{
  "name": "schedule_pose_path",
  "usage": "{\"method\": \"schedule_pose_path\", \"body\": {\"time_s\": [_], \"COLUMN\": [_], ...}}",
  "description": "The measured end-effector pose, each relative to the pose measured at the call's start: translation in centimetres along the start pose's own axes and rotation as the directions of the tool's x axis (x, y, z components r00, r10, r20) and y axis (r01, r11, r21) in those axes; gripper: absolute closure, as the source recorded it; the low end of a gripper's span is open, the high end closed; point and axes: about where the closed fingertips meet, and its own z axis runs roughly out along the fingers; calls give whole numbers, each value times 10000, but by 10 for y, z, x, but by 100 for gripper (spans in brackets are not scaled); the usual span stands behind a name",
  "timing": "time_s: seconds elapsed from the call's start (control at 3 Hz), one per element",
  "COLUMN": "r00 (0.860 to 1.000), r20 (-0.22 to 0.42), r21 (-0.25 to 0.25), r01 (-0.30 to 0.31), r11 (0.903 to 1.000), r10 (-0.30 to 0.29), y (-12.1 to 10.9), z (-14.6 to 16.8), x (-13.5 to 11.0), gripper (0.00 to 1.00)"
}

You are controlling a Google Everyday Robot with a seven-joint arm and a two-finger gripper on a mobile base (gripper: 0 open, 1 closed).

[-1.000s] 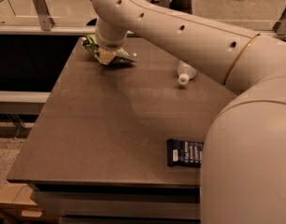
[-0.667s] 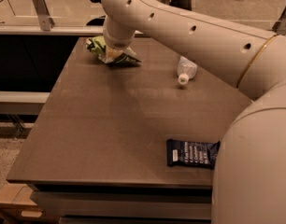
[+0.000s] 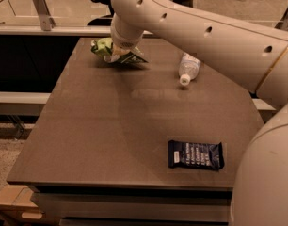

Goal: Pick green jalapeno chip bag

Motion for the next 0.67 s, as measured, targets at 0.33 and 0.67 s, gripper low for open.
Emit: {"method": "schedule_pose_path", "body": {"time_s": [0.33,0.67], "r00": [9998,9939], "r20": [217,1078], "r21": [80,84], "r01": [-56,-260], "r11": [10000,9996], "r10": [55,250], "y": [-5,-16], "z": [-10,-20], "x": [6,15], "gripper": [100,100]}}
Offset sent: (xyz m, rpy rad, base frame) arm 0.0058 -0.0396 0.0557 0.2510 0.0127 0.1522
